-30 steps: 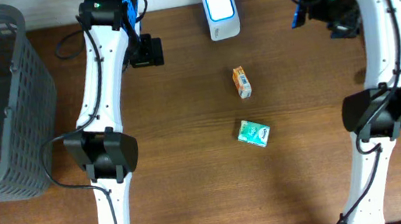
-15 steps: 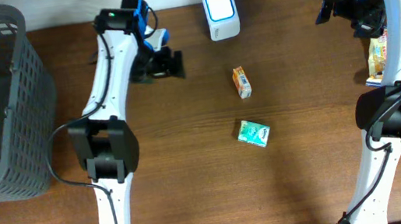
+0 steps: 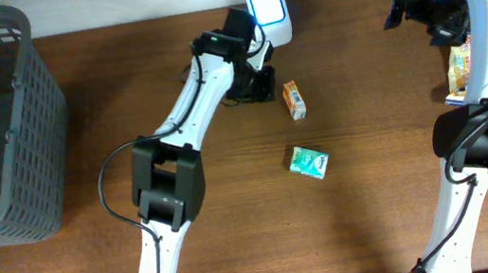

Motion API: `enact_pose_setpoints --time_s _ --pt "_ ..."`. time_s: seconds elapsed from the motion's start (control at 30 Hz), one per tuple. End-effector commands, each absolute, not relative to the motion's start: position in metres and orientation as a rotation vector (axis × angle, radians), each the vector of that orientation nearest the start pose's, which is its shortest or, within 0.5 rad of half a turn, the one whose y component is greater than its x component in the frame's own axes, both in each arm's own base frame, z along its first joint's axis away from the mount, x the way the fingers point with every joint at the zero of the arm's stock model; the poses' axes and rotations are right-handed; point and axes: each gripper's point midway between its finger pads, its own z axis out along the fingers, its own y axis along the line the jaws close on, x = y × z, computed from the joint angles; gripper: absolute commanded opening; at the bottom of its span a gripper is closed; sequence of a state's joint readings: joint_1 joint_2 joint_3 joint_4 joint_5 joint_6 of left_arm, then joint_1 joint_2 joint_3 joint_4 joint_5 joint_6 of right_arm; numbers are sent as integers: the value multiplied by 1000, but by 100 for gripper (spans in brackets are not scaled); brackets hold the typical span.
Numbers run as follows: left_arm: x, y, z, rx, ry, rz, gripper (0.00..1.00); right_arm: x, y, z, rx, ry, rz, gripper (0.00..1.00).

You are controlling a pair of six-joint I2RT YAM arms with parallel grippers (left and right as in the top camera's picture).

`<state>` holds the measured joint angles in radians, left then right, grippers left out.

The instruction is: Scan the item barcode

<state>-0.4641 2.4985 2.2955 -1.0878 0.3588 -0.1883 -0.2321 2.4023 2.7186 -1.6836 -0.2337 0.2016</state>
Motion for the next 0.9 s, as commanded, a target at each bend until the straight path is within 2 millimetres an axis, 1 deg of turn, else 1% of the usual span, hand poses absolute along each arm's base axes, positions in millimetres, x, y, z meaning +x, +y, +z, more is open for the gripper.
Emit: enact_pose_setpoints --time_s 0.0,0.17,0.3,0.53,0.67,0.7,0.77,0.8,0.87 --pt "468 -309 57 394 2867 -586 1 472 -71 199 569 2840 320 98" --pt "463 -333 53 373 2854 -611 0 472 -71 199 568 2840 320 98" --pt "459 -342 45 390 2857 -583 0 472 -71 199 568 2840 320 99" --pt "462 -363 49 413 2795 -620 0 472 -71 199 568 2840 320 98" --pt "456 -376 50 451 2775 -619 0 472 -71 199 568 2840 320 98" --pt "459 -372 50 452 2766 -582 0 472 -71 199 568 2840 320 98" --pt "468 -361 60 418 2746 -506 0 472 -71 199 568 2840 320 98" --pt "473 -354 67 400 2739 -486 0 472 -71 199 568 2840 320 98" --pt "483 -337 89 353 2720 -476 0 472 -71 199 568 2840 320 99"
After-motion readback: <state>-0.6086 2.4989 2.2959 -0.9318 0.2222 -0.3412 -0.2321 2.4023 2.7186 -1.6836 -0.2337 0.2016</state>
